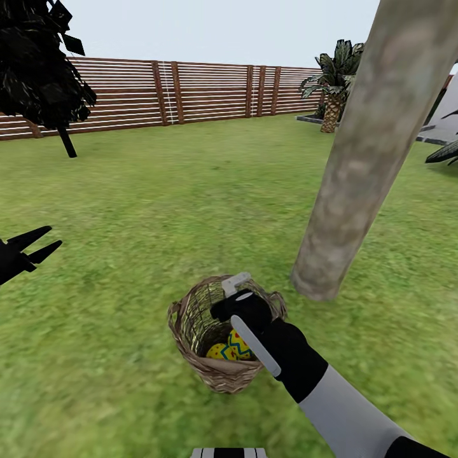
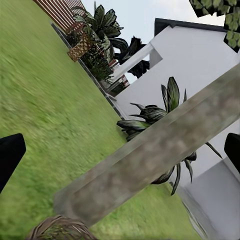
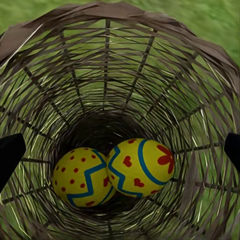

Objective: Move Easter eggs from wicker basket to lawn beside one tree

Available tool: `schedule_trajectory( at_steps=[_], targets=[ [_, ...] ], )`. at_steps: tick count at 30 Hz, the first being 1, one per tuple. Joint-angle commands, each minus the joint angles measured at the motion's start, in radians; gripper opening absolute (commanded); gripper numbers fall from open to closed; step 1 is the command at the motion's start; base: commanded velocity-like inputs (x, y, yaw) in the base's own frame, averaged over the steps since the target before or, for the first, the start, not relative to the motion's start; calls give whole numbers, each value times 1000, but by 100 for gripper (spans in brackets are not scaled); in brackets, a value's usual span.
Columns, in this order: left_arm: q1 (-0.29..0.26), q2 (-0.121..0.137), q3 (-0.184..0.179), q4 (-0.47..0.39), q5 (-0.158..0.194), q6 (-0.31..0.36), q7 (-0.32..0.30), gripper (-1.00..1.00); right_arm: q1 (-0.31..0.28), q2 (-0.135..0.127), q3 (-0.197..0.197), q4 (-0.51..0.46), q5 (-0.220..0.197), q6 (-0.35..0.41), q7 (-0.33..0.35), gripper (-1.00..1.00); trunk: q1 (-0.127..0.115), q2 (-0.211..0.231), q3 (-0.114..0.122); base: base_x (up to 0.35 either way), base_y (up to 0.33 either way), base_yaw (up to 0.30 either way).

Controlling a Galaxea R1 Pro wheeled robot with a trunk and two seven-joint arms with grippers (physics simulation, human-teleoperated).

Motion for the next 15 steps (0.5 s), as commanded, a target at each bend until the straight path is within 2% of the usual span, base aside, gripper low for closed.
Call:
schedule_trajectory(
  at_steps=[1,11,15],
  targets=[
    [-1,0,1,0,-1,4,-3,100,-1,0,1,-1,-10,2,-10,100,0,0,-1,0,0,0],
    [-1,0,1,0,-1,4,-3,100,-1,2,-2,2,-11,1,-8,100,0,0,-1,0,0,0],
    [-1,0,1,-1,-1,4,-3,100,-6,21,-9,35,-13,3,-10,100,0,0,-1,0,0,0]
  ],
)
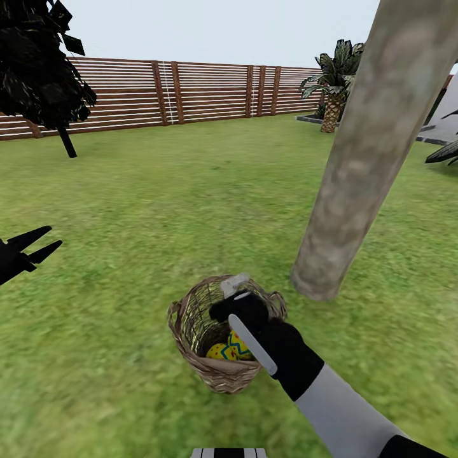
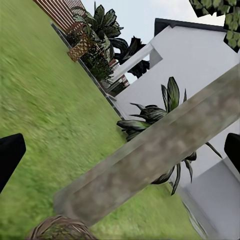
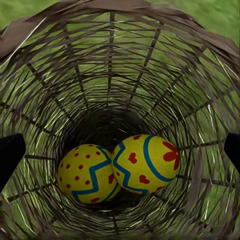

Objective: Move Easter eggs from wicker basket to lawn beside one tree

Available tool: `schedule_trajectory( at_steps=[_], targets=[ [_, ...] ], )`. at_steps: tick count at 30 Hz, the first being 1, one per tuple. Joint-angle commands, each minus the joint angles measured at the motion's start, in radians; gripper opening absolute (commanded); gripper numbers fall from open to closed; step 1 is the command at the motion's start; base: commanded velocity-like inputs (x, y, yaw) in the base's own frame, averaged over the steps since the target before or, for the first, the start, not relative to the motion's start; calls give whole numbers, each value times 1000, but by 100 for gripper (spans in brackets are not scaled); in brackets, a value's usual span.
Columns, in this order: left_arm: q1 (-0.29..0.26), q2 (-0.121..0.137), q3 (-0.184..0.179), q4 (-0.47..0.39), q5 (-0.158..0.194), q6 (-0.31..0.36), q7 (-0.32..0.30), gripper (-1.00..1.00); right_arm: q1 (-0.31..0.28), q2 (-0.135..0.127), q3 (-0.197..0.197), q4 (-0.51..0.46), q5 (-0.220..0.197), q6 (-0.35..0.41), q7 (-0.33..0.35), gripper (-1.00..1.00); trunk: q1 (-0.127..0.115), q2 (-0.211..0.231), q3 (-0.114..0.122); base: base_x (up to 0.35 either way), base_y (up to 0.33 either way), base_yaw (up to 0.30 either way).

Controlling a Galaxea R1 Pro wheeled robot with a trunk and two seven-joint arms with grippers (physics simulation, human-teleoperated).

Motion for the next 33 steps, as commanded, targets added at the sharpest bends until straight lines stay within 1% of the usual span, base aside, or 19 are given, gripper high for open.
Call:
schedule_trajectory(
  at_steps=[1,2,3,5,6,8,9,10,11,13,14,15,18,20,22,24,26,28,33],
  targets=[
    [-1,0,1,1,-1,4,-3,100,-3,3,1,12,-10,2,-11,100,0,0,-1,0,0,0],
    [-1,-1,0,1,-1,4,-3,100,-8,10,1,41,-10,2,-11,100,0,0,-1,0,0,0],
    [-1,-9,0,0,-1,4,-2,100,-28,20,0,95,-20,2,-10,100,0,0,-1,0,0,0],
    [-1,-20,1,-2,-2,3,-2,100,-68,26,-1,157,-64,2,-10,100,0,0,-1,0,0,0],
    [-1,-30,1,-4,-2,2,-2,100,-133,29,-1,257,-183,2,-12,100,0,0,-1,0,0,0],
    [-1,-34,0,-5,-2,2,-1,100,-203,29,0,362,-322,2,-16,100,0,0,-1,0,0,0],
    [-1,-35,0,-6,-2,1,-1,100,-253,29,1,430,-405,2,-18,100,0,0,-1,0,0,0],
    [-1,-36,0,-5,-2,1,0,100,-276,29,2,462,-439,2,-20,100,0,0,-1,0,0,0],
    [-1,-36,0,-5,-2,1,0,100,-292,29,2,484,-460,2,-25,100,0,0,-1,0,0,0],
    [-1,-37,0,-5,-2,1,0,100,-310,29,3,505,-484,2,-52,100,0,0,-1,0,0,0],
    [-1,-37,0,-5,-2,1,0,100,-319,29,4,514,-494,2,-79,100,0,0,-1,0,0,0],
    [-1,-37,0,-5,-2,2,0,100,-332,29,3,524,-501,2,-104,100,0,0,-1,0,0,0],
    [-1,-37,-1,-5,-3,2,1,100,-346,29,3,538,-506,2,-125,100,0,0,-1,0,0,0],
    [-1,-37,-1,-5,-4,3,1,100,-358,29,3,547,-510,2,-129,100,0,0,-1,0,0,0],
    [-1,-37,-2,-4,-6,3,2,100,-372,29,4,579,-527,2,-128,100,0,0,-1,0,0,0],
    [-1,-38,-2,-4,-6,2,4,100,-388,29,4,619,-568,0,-127,100,0,0,-1,0,0,0],
    [-1,-39,-2,-3,-7,0,4,100,-396,29,4,633,-595,0,-126,100,0,0,-1,0,0,0],
    [-1,-42,-1,-3,-7,-2,4,100,-399,29,4,638,-607,0,-125,100,0,0,-1,0,0,0],
    [-1,-47,-1,-4,-7,-3,4,100,-401,29,5,642,-618,-1,-111,100,0,0,-1,0,0,0]
  ],
)
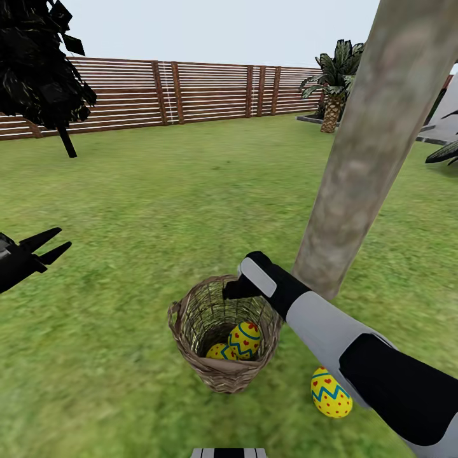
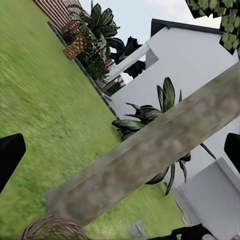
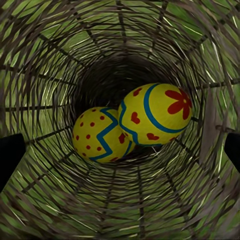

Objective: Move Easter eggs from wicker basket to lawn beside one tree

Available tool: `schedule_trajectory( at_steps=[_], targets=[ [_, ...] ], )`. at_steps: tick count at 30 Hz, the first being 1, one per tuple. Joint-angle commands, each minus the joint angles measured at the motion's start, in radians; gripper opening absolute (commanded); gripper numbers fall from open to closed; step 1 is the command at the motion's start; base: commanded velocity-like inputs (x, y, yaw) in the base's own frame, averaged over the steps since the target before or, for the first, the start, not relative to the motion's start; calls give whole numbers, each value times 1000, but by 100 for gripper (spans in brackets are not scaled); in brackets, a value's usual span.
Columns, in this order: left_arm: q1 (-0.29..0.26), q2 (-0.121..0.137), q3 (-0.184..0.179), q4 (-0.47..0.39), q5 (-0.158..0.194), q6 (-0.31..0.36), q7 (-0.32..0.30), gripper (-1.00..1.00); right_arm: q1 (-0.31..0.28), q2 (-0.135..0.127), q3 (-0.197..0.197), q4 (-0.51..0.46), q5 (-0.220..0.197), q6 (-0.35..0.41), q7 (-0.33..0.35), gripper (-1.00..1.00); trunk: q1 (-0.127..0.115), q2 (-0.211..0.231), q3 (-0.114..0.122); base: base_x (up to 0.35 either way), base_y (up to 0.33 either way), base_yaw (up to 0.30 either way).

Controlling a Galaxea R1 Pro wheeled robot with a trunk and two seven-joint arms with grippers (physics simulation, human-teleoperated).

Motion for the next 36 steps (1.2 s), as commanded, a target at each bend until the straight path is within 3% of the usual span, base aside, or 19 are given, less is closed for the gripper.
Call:
schedule_trajectory(
  at_steps=[1,8,15,28,36],
  targets=[
    [-1,0,1,0,-1,4,-3,100,-1,0,3,0,-11,0,-8,100,0,0,-1,0,0,0],
    [-1,0,1,1,0,4,-4,100,0,0,7,-1,-13,0,-2,100,0,0,-1,99,0,0],
    [-1,-1,1,1,0,4,-5,100,1,0,11,0,-13,-1,52,100,0,0,-1,258,0,0],
    [-1,-2,1,1,2,4,-6,100,7,0,10,-1,-13,-1,58,100,0,0,-1,13,0,0],
    [-1,-8,1,1,1,4,-6,100,15,0,10,0,-13,0,57,100,3,-2,-32,0,0,0]
  ],
)
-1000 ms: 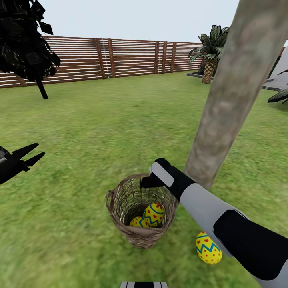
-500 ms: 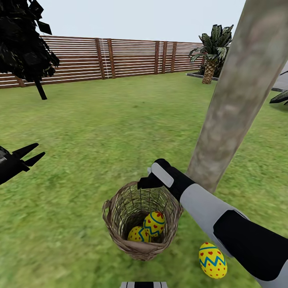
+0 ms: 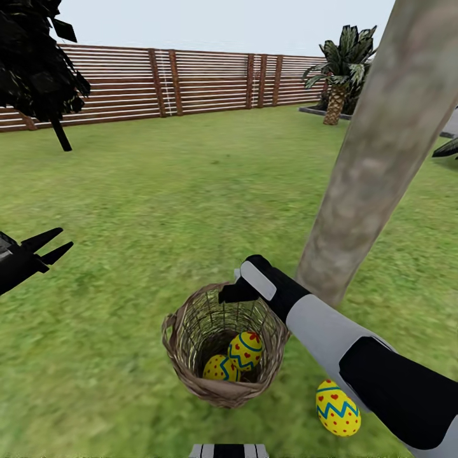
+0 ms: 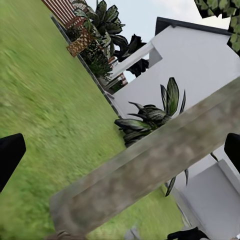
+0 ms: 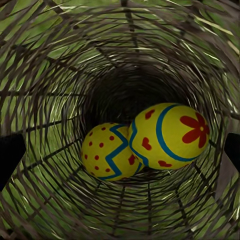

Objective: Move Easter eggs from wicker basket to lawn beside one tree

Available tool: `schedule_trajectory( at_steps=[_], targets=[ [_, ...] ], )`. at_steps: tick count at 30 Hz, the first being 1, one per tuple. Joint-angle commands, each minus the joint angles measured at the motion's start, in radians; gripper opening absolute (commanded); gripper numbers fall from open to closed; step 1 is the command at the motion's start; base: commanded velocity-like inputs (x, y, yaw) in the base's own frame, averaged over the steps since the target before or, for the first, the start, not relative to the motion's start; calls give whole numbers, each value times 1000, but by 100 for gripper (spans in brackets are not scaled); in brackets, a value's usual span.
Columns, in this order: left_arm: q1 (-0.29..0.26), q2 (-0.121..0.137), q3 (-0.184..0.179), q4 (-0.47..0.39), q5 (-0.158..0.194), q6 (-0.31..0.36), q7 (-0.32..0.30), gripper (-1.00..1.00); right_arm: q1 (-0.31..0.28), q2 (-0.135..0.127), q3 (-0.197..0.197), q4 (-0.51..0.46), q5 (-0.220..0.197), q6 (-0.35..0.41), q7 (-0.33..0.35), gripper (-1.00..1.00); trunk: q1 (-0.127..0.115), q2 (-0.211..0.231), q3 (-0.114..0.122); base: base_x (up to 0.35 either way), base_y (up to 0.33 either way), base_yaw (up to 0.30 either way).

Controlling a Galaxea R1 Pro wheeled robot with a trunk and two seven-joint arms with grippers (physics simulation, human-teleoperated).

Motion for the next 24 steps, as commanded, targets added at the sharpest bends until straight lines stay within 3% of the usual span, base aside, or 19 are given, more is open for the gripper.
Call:
schedule_trajectory(
  at_steps=[1,10,14,24],
  targets=[
    [-1,0,1,0,0,5,-3,100,-1,0,4,0,-9,1,-9,100,0,-1,-5,0,0,0],
    [-1,0,1,0,1,5,-3,100,19,0,4,-10,4,-56,-14,100,4,-3,-40,0,0,0],
    [-1,0,1,0,1,5,-3,100,32,0,4,-11,3,-97,-15,100,4,-3,-40,0,0,0],
    [-1,-9,1,2,3,5,-3,100,38,0,4,-12,-4,-101,-15,100,4,-3,-40,-23,9,0]
  ],
)
